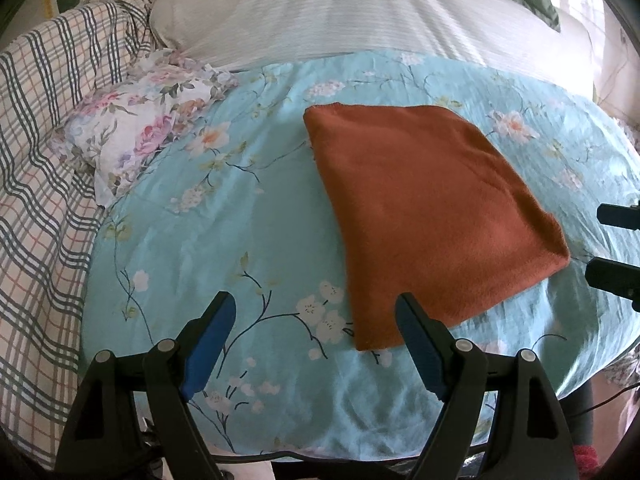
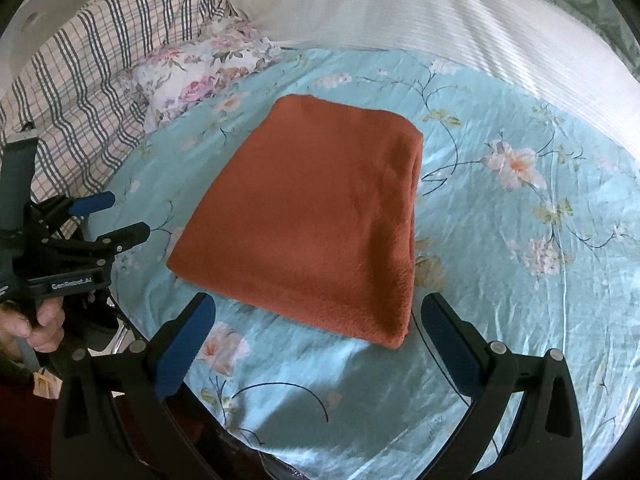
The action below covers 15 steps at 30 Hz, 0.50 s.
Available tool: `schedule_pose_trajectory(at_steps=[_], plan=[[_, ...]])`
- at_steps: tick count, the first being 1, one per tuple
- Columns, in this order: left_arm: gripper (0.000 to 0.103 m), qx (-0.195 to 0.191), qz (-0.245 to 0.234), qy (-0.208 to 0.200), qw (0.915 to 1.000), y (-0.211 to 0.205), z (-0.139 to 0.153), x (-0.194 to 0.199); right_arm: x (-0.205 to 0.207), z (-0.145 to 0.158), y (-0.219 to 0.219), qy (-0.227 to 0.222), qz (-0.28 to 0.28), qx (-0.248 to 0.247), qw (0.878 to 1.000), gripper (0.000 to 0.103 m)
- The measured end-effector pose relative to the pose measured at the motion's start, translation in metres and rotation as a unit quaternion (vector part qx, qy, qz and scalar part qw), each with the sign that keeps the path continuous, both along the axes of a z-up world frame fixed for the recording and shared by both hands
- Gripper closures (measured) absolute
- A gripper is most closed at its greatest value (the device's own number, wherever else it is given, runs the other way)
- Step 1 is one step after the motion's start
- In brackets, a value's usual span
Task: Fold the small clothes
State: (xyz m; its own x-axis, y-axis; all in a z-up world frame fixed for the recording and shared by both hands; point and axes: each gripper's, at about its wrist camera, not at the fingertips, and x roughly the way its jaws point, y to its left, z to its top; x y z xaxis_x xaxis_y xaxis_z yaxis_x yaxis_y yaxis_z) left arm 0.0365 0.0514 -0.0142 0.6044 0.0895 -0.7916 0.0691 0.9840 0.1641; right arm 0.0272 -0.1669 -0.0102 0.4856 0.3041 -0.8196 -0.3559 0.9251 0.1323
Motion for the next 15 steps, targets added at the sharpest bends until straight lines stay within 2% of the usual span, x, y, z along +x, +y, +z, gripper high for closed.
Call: schedule_pose_trajectory(at_steps=[15], plan=[[0.021, -0.005, 0.007, 0.012, 0.9999, 0.001, -0.01, 0.007, 0.011, -0.012, 0.012, 0.014, 0.013, -0.002, 1.0, 0.0]])
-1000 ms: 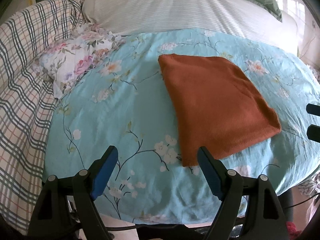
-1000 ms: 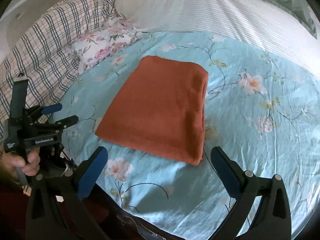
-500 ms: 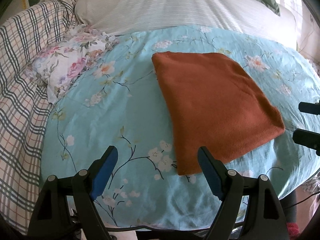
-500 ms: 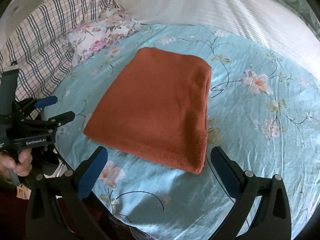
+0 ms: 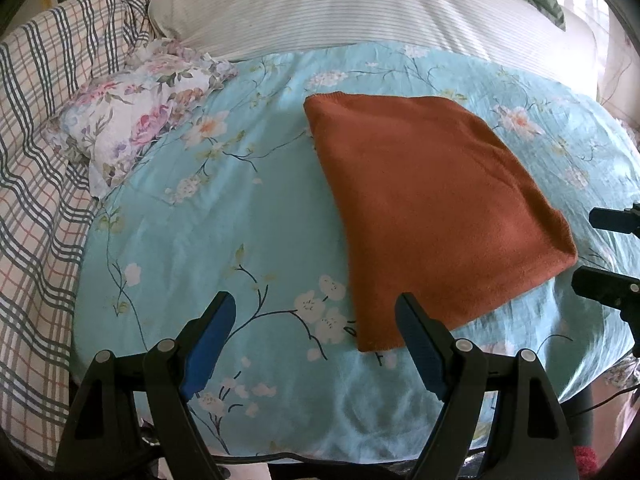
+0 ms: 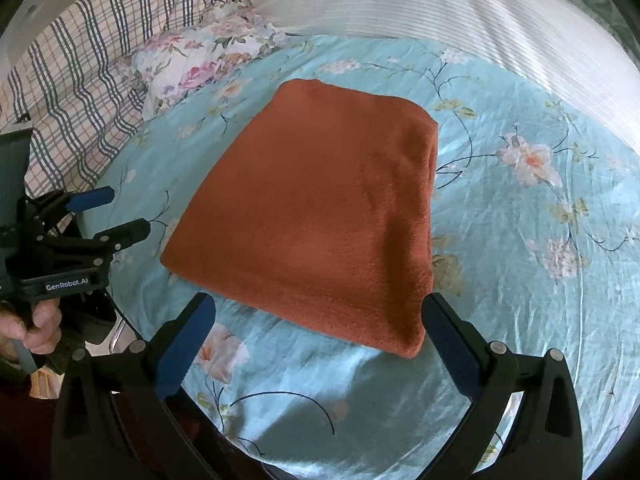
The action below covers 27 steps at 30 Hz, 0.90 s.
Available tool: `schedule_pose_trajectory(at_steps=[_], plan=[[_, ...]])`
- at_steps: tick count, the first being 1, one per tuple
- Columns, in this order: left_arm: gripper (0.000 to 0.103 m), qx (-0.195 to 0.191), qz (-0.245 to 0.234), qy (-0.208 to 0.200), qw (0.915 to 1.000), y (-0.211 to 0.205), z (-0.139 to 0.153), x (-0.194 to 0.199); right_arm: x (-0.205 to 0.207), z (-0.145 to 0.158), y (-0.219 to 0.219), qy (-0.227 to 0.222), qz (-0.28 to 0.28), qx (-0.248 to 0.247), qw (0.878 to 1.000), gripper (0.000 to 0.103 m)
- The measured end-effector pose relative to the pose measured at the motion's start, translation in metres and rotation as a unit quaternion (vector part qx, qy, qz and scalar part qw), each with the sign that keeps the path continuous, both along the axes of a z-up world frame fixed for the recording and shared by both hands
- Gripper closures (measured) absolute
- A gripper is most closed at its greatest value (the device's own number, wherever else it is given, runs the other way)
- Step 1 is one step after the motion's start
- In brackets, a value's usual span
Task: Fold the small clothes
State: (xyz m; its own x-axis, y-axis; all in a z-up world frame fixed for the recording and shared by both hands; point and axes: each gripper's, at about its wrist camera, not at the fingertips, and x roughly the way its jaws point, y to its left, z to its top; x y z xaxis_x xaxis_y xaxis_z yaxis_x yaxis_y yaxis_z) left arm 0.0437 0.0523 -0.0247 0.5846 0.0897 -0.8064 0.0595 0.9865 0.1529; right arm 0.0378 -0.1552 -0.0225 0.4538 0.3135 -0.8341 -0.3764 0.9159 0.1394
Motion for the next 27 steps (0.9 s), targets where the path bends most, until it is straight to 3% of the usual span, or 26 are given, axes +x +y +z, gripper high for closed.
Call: schedule_pose_trajectory(at_steps=[27], plan=[[0.021, -0.005, -0.013, -0.009, 0.9999, -0.011, 0.007, 0.001, 0.003, 0.012, 0.003, -0.019, 0.006, 0.023, 1.0, 0.0]])
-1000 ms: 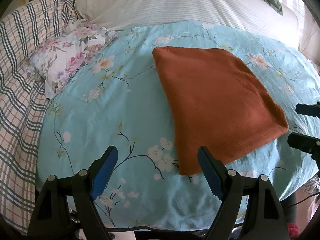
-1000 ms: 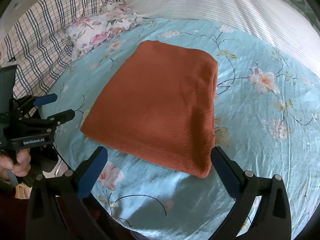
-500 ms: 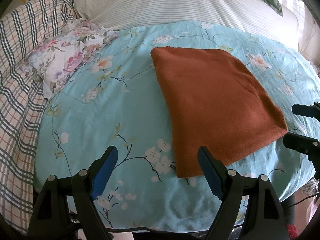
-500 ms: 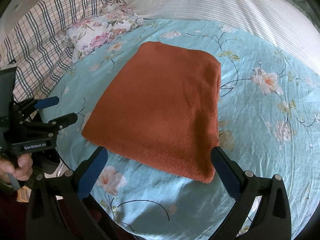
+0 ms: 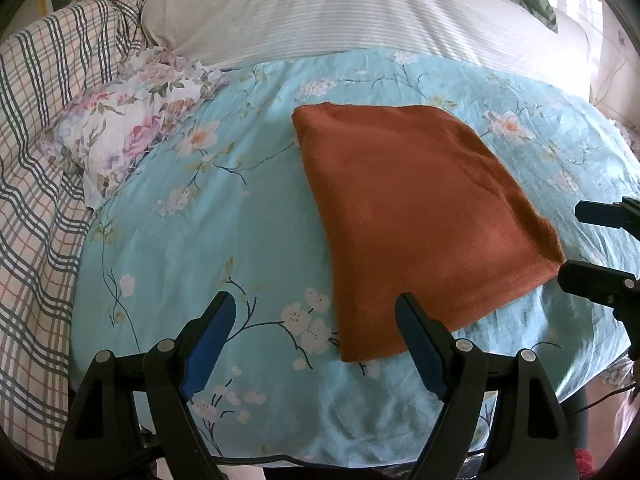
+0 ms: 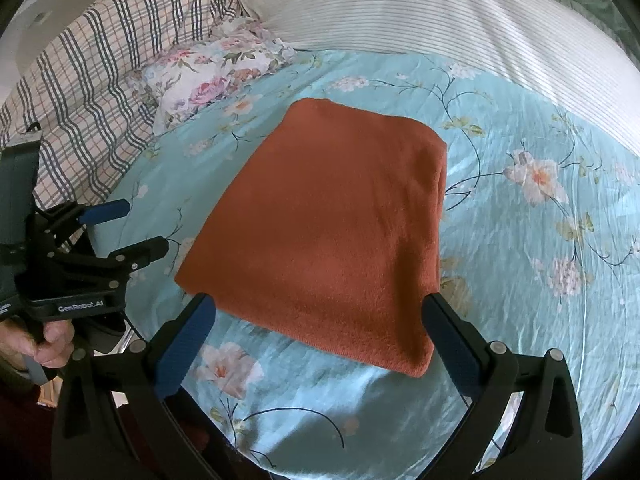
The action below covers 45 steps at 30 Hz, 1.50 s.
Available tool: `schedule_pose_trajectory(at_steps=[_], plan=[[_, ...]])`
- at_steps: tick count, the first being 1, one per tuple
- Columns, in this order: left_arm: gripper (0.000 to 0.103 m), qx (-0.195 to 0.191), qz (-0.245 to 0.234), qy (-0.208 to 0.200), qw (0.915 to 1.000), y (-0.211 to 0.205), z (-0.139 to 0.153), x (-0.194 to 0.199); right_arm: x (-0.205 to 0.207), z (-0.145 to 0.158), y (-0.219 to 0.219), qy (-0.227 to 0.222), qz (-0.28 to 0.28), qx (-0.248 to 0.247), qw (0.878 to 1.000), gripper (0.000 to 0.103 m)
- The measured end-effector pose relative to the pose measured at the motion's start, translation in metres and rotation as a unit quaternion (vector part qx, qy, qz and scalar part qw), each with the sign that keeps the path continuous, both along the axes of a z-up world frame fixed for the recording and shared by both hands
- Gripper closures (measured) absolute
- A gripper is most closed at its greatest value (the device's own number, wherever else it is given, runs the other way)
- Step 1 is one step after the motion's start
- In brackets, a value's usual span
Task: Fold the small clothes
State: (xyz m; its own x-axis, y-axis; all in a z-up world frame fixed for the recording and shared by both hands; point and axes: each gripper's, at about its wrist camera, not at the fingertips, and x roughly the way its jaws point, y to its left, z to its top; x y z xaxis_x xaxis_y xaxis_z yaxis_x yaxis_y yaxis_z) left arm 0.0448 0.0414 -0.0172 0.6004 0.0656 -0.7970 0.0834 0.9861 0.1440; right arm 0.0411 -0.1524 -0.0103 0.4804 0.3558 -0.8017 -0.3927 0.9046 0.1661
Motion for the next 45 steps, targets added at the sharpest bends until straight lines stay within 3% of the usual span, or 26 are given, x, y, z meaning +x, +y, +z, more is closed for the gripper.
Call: schedule_pose_trajectory(at_steps=[45], plan=[[0.021, 0.001, -0.007, -0.008, 0.9999, -0.001, 0.004, -0.001, -0.003, 0.001, 0.01, 0.0, 0.004, 0.002, 1.0, 0.0]])
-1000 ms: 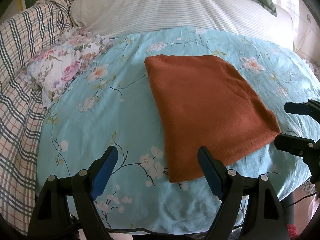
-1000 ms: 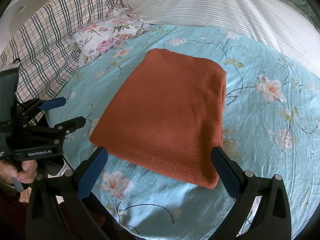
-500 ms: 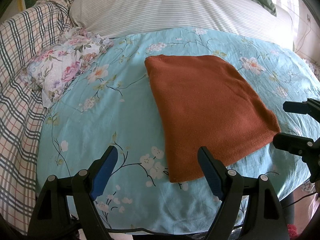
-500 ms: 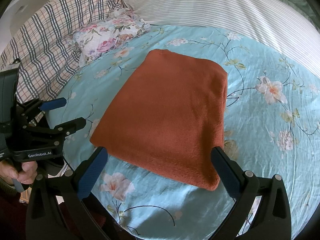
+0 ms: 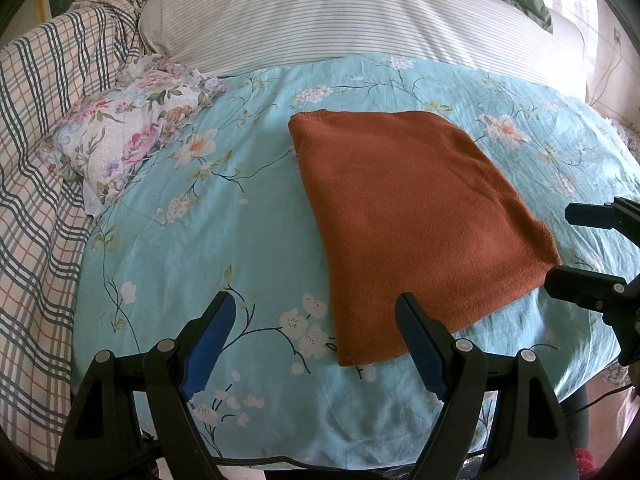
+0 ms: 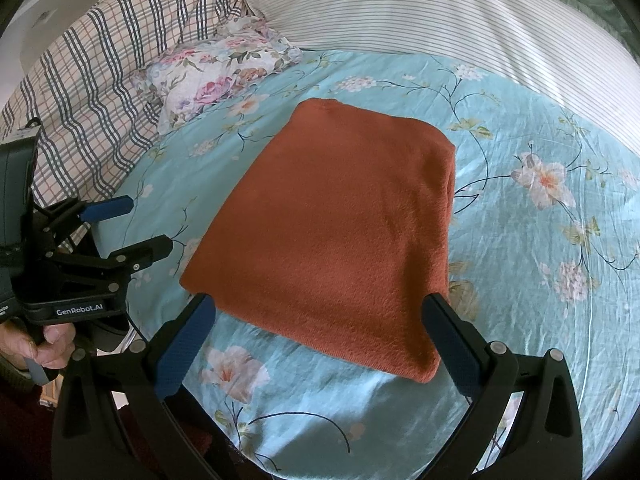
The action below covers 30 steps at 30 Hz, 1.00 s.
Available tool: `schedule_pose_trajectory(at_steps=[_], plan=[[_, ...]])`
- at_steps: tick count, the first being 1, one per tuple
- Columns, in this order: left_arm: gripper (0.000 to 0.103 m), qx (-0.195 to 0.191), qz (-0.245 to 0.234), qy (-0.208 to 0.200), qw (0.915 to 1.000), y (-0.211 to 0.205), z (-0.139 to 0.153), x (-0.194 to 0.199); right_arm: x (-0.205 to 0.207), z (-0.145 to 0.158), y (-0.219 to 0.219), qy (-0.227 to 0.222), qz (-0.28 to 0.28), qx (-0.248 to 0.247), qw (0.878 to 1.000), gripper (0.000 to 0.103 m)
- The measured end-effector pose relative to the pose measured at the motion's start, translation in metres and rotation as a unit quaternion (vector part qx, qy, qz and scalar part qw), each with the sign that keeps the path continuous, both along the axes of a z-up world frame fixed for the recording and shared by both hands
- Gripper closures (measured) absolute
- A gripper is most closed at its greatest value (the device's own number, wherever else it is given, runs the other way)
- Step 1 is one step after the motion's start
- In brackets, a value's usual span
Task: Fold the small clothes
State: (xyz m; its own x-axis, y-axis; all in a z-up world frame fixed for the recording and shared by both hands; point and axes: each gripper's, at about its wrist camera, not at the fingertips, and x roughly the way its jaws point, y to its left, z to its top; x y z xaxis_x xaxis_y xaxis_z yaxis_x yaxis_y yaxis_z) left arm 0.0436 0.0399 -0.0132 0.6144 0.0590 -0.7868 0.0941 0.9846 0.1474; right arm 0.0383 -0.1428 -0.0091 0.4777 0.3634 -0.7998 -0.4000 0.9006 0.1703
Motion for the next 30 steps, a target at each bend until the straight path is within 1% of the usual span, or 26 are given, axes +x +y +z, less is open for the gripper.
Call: schedule_pose_trajectory(at_steps=[16, 19, 25, 30], plan=[[0.021, 0.001, 0.0, 0.001, 1.0, -0.001, 0.0, 0.0, 0.001, -0.001, 0.0, 0.001, -0.001, 0.0, 1.0, 0.0], [0.021, 0.001, -0.002, 0.0, 1.0, 0.0, -0.001, 0.003, 0.008, -0.001, 0.001, 0.004, 0.001, 0.003, 1.0, 0.0], [0.021, -0.021, -0.001, 0.01, 0.9997, 0.005, -0.007, 0.026, 0.025, -0.006, 0.001, 0.005, -0.003, 0.006, 1.0, 0.0], [0.021, -0.02, 0.003, 0.01, 0.9997, 0.003, -0.009, 0.038, 0.035, -0.009, -0.001, 0.007, -0.005, 0.004, 1.0, 0.0]])
